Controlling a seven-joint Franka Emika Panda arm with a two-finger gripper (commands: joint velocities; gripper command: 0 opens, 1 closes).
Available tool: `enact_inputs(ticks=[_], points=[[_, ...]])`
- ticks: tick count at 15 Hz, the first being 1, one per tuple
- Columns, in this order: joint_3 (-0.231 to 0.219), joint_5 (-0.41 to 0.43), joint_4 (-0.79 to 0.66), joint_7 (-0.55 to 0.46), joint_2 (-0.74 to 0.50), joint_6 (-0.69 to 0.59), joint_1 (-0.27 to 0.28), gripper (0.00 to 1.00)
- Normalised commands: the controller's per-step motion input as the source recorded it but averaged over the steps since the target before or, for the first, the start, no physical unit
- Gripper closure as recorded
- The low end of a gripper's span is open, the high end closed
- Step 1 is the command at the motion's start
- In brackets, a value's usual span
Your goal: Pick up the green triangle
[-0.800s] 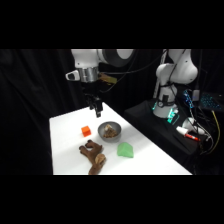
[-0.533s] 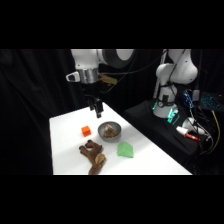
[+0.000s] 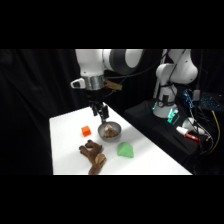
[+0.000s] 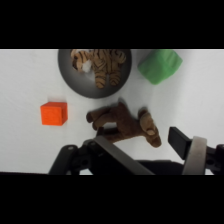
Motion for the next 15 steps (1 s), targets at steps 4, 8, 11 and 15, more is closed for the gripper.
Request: enact_inputs(ticks=[4,8,11,15], points=[[0.082,0.065,-0.35,0.06,-0.17,0.32,0.100,0.00],[0.058,0.095,-0.34,0.01,-0.13,0.34,0.064,0.00],[0.042,0.134,-0.30,-0.05,-0.05,0.38,0.026,0.00],[0.052,0.189,-0.24,-0.11,0.05,0.42,0.003,0.00]])
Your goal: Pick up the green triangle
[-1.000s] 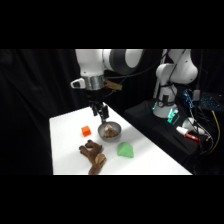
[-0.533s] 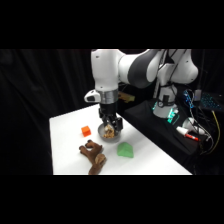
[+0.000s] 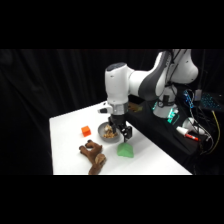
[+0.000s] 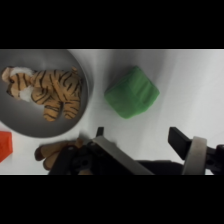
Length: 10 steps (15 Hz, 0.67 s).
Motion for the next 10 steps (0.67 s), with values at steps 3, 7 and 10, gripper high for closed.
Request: enact_inputs(ticks=[3,7,10], points=[[0.037,0.114,-0.11,-0.10,0.21,0.44,-0.002,0.00],[-0.004,-0.005,0.05,-0.04,0.31,0.34,0.007,0.00],[0.002,-0.025,0.16,-0.03,0.31,0.20,-0.002,0.00]])
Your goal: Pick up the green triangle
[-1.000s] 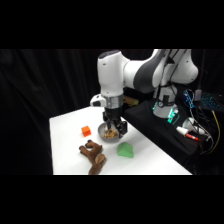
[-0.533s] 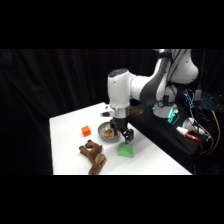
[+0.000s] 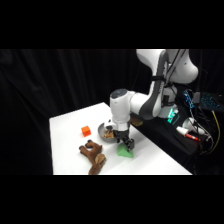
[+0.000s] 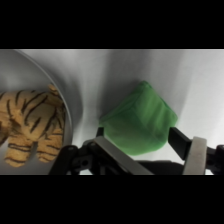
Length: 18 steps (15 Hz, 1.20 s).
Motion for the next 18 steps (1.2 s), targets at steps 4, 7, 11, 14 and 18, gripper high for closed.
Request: enact_inputs(ticks=[4,7,11,14,18], points=[[0.020,-0.025,0.19,-0.04,0.24,0.10,-0.007,0.26],[-0.009,-0.060,0.16,-0.01,0.10,0.01,0.019,0.47],[-0.071,-0.114,0.12,0.06,-0.06,-0.14,0.072,0.76],[-0.107,-0.150,0.12,0.11,-0.25,-0.39,0.098,0.92],[-0.030,-0.078,0.14,0.04,-0.37,-0.52,0.042,0.91]])
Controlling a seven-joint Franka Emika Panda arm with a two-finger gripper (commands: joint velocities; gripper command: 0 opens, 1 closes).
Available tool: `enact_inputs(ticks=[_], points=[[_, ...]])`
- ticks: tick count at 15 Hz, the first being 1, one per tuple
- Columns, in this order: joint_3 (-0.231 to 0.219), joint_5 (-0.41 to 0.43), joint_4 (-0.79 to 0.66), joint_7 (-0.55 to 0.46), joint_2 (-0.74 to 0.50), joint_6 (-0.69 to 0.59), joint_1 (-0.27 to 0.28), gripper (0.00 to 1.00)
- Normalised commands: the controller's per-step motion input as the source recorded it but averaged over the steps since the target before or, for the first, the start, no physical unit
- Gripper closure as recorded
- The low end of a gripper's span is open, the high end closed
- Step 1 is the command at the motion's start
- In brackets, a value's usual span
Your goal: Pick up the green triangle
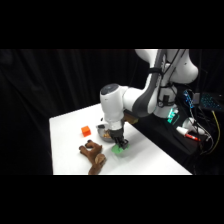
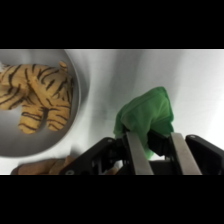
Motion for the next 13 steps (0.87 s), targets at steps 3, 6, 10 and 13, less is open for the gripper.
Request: enact_inputs(ticks=[3,6,10,13], points=[[-0.002,-0.040,0.21,-0.01,-0.34,-0.57,0.026,0.92],[0.000,-0.027,0.24,-0.05,-0.23,-0.45,0.020,0.93],[-0.015,-0.011,0.21,0.02,-0.12,-0.28,0.022,0.93],[-0.026,-0.020,0.14,0.05,-0.06,-0.18,0.024,0.94]])
